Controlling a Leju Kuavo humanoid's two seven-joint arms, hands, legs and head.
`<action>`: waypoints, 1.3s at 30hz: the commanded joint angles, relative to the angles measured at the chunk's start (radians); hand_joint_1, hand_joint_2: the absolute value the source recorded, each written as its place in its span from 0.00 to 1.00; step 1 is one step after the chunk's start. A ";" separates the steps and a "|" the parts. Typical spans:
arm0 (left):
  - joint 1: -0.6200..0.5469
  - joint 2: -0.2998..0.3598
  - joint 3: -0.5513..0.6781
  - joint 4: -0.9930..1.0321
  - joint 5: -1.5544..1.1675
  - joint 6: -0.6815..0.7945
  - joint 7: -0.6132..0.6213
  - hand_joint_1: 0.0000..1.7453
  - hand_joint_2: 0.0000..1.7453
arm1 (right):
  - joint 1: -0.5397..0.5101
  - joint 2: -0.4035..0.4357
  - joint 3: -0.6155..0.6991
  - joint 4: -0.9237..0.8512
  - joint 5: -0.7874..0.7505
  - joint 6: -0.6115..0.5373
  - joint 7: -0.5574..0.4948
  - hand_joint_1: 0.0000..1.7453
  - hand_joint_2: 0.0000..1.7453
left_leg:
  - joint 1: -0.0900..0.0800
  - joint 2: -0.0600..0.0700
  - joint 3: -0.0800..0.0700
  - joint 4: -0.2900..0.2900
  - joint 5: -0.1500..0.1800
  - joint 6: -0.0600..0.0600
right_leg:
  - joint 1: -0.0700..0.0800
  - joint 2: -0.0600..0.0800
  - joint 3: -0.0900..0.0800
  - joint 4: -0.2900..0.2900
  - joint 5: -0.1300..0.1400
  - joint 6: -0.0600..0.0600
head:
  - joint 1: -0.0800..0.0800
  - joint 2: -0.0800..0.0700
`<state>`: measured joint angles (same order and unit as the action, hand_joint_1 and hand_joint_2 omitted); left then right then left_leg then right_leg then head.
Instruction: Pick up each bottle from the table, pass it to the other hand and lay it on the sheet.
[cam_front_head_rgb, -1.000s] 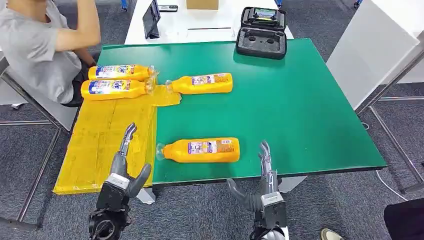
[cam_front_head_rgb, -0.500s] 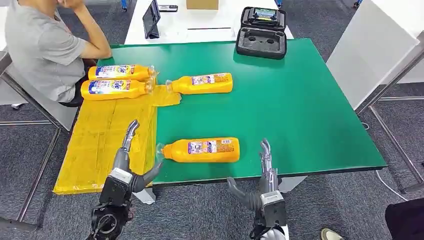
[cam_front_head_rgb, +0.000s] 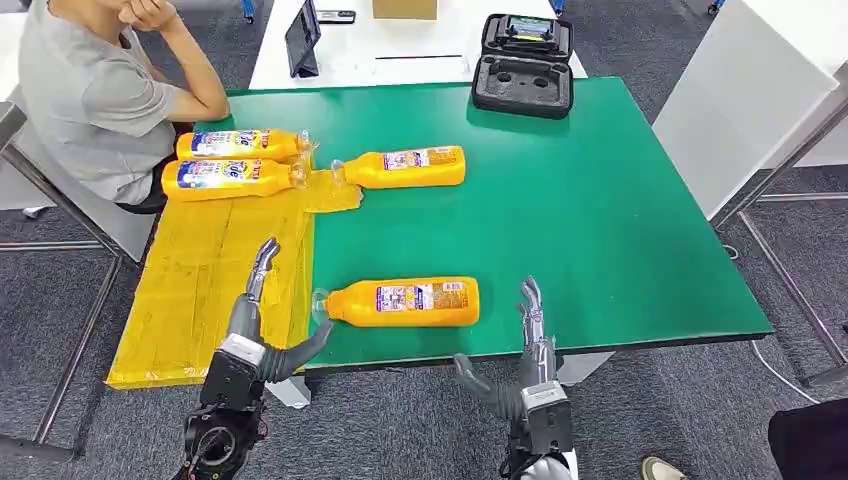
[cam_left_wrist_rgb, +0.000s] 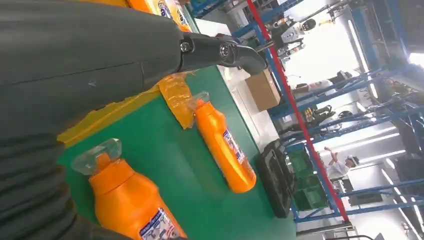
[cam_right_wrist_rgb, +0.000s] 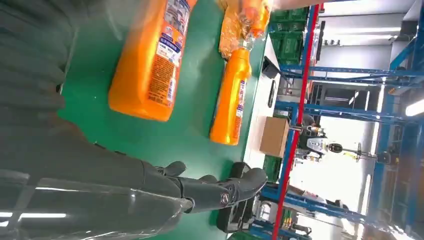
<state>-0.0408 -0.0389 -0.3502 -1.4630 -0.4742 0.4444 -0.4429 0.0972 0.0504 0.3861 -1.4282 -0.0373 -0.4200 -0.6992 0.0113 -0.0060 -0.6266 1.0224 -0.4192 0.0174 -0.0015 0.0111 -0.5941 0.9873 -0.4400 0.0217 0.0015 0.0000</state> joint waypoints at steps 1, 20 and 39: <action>-0.031 0.005 -0.022 0.089 -0.096 0.057 -0.002 0.00 1.00 | -0.031 -0.038 0.002 0.016 0.154 -0.058 0.001 0.00 1.00 | 0.000 0.000 0.003 -0.001 -0.001 0.000 | 0.000 -0.001 0.003 -0.001 -0.001 0.000 | 0.000 0.000; -0.038 -0.007 -0.013 0.109 -0.080 0.060 -0.037 0.00 0.00 | -0.253 -0.096 -0.110 0.317 0.813 -0.056 0.225 0.00 1.00 | -0.001 0.002 0.007 -0.002 -0.001 0.000 | 0.000 0.000 0.007 -0.003 0.000 0.000 | 0.000 0.000; -0.078 -0.033 -0.036 0.131 -0.071 0.056 -0.072 0.00 0.00 | -0.358 -0.077 -0.175 0.481 0.786 0.045 0.228 0.00 1.00 | 0.000 0.000 0.006 -0.002 -0.001 0.000 | 0.000 -0.001 0.006 -0.002 0.000 0.000 | 0.000 0.000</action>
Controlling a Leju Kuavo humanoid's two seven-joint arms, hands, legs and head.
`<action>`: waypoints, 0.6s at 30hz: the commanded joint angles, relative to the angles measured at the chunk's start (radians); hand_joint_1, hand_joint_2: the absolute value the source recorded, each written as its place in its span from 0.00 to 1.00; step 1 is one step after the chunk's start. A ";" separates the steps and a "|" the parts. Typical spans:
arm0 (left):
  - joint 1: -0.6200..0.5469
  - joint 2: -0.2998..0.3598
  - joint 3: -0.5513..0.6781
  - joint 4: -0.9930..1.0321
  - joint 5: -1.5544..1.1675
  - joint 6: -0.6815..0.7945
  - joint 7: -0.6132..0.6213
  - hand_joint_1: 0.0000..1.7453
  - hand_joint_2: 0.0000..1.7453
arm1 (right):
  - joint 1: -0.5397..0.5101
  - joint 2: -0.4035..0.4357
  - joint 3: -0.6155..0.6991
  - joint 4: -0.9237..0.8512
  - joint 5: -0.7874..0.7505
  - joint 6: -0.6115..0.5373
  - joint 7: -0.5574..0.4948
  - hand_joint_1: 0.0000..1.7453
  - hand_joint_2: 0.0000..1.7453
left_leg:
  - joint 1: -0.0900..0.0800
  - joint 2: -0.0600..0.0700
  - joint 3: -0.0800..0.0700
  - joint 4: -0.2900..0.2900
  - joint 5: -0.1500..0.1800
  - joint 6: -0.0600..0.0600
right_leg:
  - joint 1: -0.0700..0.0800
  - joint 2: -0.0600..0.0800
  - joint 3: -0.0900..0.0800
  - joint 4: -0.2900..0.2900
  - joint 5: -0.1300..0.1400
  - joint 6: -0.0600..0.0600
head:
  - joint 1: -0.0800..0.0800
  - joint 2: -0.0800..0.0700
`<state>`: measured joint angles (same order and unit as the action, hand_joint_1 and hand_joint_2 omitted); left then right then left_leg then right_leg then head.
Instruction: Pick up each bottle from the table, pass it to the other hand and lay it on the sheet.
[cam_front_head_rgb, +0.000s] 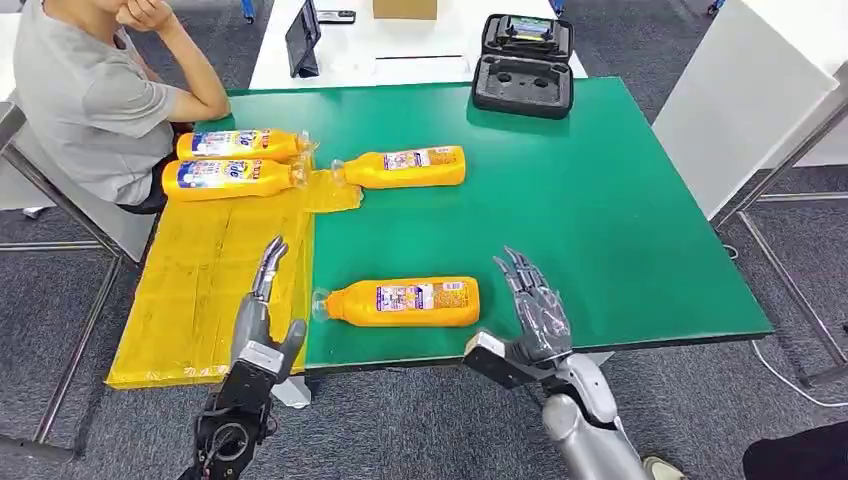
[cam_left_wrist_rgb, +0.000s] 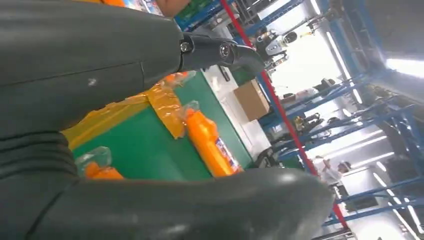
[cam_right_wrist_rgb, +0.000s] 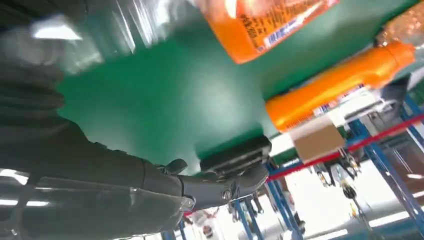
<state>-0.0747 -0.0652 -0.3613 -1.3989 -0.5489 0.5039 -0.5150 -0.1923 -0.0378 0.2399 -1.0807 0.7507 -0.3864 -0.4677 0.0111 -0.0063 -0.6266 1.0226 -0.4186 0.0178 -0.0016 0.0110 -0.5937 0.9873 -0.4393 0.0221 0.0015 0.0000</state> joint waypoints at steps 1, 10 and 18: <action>-0.044 -0.006 -0.025 0.066 0.003 -0.004 0.000 0.00 0.00 | -0.069 0.011 -0.029 0.134 -0.002 0.011 -0.004 0.00 1.00 | 0.000 0.000 0.004 -0.002 -0.001 0.000 | 0.000 -0.001 0.004 -0.001 -0.001 0.000 | 0.000 0.000; -0.045 -0.004 -0.028 0.069 0.013 -0.004 -0.005 0.00 0.00 | -0.072 0.009 -0.022 0.140 0.009 0.024 -0.005 0.00 1.00 | -0.001 0.000 0.005 -0.001 -0.001 0.000 | 0.000 -0.001 0.004 -0.001 -0.001 0.000 | 0.000 0.000; -0.058 -0.020 -0.044 0.078 0.021 -0.010 -0.010 0.00 0.00 | -0.091 0.013 0.026 0.172 0.034 0.062 -0.041 0.00 1.00 | 0.000 0.001 0.005 -0.001 -0.001 0.000 | 0.000 -0.001 0.005 -0.001 -0.001 0.000 | 0.000 0.000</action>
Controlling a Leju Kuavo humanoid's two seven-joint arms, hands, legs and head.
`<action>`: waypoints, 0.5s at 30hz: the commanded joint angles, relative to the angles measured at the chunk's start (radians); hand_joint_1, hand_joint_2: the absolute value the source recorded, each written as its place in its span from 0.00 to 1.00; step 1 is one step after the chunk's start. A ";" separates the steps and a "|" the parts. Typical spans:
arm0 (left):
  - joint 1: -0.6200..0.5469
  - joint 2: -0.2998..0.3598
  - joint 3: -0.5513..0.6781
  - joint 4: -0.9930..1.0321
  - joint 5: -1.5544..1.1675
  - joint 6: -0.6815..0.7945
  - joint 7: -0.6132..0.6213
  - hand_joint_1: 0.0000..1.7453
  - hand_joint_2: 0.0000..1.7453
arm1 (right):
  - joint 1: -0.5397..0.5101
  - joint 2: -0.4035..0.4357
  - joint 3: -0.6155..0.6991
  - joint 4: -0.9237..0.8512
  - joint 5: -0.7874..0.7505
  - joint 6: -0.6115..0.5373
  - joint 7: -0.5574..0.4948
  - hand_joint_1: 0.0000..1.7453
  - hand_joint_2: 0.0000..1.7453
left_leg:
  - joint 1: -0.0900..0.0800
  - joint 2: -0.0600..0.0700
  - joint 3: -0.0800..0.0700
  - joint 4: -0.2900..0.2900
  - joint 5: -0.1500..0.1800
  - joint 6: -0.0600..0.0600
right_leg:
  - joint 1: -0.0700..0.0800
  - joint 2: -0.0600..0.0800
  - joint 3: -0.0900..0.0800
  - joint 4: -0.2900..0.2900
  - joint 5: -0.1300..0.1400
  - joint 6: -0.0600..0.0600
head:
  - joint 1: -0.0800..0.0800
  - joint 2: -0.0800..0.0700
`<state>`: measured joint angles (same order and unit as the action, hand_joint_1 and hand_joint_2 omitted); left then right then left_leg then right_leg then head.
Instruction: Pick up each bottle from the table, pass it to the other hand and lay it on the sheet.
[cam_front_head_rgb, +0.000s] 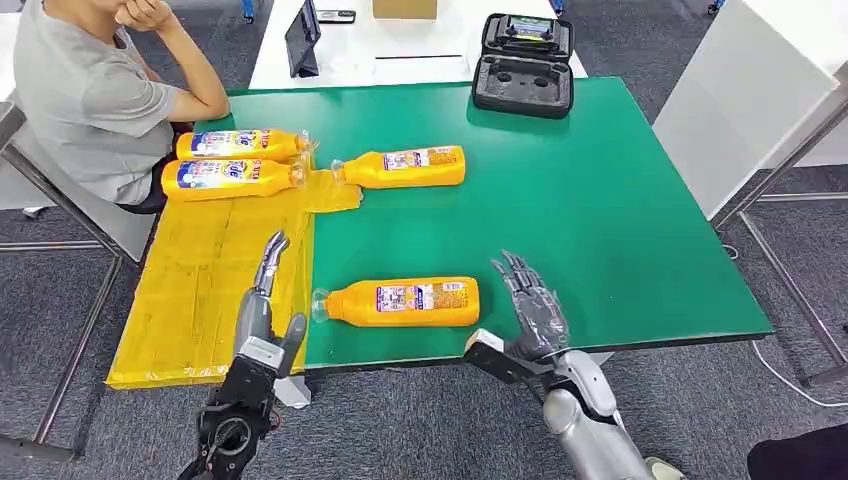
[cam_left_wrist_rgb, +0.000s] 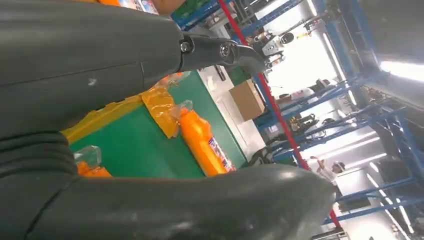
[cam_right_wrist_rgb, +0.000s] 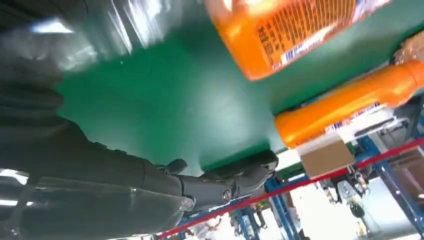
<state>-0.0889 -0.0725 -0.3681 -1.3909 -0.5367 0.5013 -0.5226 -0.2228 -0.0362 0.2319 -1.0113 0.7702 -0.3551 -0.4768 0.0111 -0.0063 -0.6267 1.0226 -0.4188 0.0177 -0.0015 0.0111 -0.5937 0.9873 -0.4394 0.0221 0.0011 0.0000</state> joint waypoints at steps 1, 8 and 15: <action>-0.044 -0.016 -0.039 0.071 0.009 -0.009 -0.002 0.00 0.00 | -0.059 0.016 0.039 0.106 0.012 0.031 -0.041 0.00 1.00 | 0.000 0.001 0.003 -0.001 0.000 0.000 | 0.000 0.000 0.003 -0.001 0.000 0.000 | 0.000 0.000; -0.057 -0.018 -0.051 0.092 0.013 -0.006 -0.012 0.00 0.00 | -0.034 0.037 0.076 0.068 0.023 0.023 -0.059 0.00 1.00 | 0.000 0.001 0.006 -0.002 -0.002 -0.001 | 0.000 -0.001 0.006 -0.001 -0.001 0.000 | 0.000 0.000; -0.093 -0.032 -0.064 0.130 0.014 -0.009 -0.017 0.00 0.00 | -0.020 0.036 0.097 0.026 0.012 0.060 -0.084 0.00 1.00 | 0.000 0.000 0.005 -0.001 -0.001 0.000 | 0.000 -0.002 0.005 -0.001 -0.001 0.000 | 0.000 0.000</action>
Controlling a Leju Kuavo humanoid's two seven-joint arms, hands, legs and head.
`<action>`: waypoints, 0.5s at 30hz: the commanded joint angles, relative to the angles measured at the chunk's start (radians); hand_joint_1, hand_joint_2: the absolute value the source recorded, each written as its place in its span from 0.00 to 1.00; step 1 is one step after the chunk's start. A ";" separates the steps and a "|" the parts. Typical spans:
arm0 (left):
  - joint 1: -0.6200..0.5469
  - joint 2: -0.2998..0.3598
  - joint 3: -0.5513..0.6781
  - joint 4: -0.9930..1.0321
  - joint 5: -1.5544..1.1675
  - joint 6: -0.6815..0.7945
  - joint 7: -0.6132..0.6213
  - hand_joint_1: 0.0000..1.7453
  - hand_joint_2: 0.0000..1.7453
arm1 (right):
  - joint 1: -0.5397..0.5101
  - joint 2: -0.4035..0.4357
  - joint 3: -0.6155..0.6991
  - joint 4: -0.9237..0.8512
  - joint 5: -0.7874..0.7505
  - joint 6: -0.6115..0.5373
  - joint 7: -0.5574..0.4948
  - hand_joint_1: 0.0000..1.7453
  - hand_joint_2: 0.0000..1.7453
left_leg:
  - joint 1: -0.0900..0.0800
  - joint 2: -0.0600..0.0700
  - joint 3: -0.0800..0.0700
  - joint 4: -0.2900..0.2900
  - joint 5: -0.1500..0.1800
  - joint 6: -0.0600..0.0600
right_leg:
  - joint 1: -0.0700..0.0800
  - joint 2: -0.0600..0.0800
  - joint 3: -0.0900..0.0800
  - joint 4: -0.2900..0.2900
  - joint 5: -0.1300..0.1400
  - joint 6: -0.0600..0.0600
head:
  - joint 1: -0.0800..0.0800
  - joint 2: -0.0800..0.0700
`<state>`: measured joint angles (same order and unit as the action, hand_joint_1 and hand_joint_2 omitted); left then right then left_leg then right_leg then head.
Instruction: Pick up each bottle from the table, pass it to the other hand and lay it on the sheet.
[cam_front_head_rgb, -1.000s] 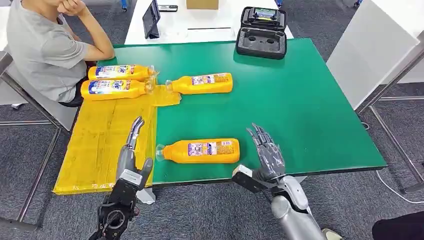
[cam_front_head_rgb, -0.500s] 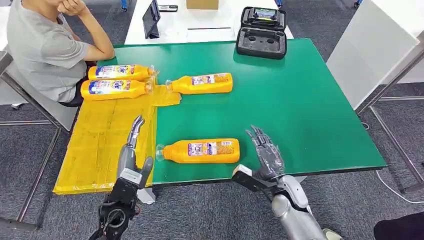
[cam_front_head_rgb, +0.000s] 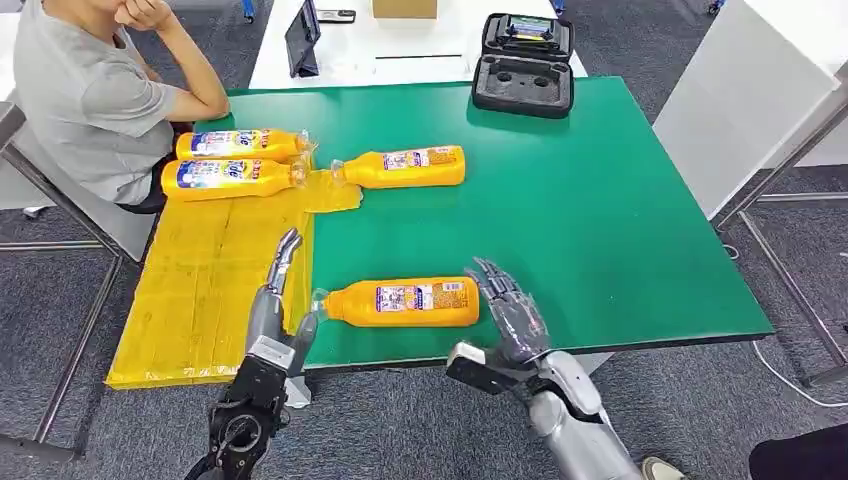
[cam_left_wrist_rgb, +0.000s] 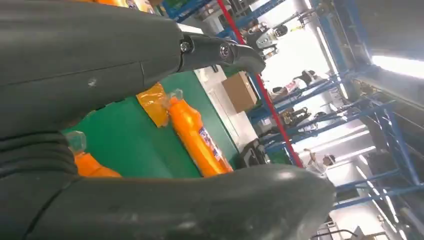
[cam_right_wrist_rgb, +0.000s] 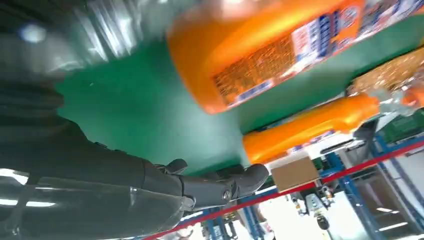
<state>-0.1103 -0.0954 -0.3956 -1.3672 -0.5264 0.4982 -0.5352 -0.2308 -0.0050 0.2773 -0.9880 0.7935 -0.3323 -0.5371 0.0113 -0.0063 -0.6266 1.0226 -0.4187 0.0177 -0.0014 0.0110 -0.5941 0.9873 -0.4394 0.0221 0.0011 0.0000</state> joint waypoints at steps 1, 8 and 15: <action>-0.075 -0.011 -0.038 0.112 0.005 -0.005 -0.005 0.00 0.00 | -0.016 0.003 0.057 0.007 -0.009 0.043 -0.027 0.00 1.00 | -0.001 0.000 0.006 -0.001 -0.001 0.000 | 0.000 -0.002 0.006 -0.001 -0.002 0.000 | 0.000 0.000; -0.095 -0.019 -0.050 0.137 0.014 -0.003 -0.013 0.00 0.00 | -0.052 0.009 0.081 0.035 0.000 0.064 -0.036 0.00 1.00 | -0.001 0.000 0.002 -0.001 0.000 0.000 | 0.000 -0.001 0.002 0.000 0.000 0.000 | 0.000 0.000; -0.099 -0.019 -0.057 0.132 0.013 -0.002 -0.011 0.00 0.00 | -0.097 0.021 0.077 0.091 -0.004 0.079 -0.025 0.00 1.00 | 0.000 0.001 0.003 -0.001 0.000 0.000 | 0.000 0.000 0.003 -0.001 0.000 0.000 | 0.000 0.000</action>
<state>-0.1624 -0.1171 -0.4204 -1.3081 -0.5173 0.4986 -0.5489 -0.2422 0.0084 0.3262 -0.9968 0.7919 -0.2689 -0.5707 0.0111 -0.0063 -0.6267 1.0227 -0.4186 0.0177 -0.0015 0.0111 -0.5937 0.9874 -0.4393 0.0221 0.0015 0.0000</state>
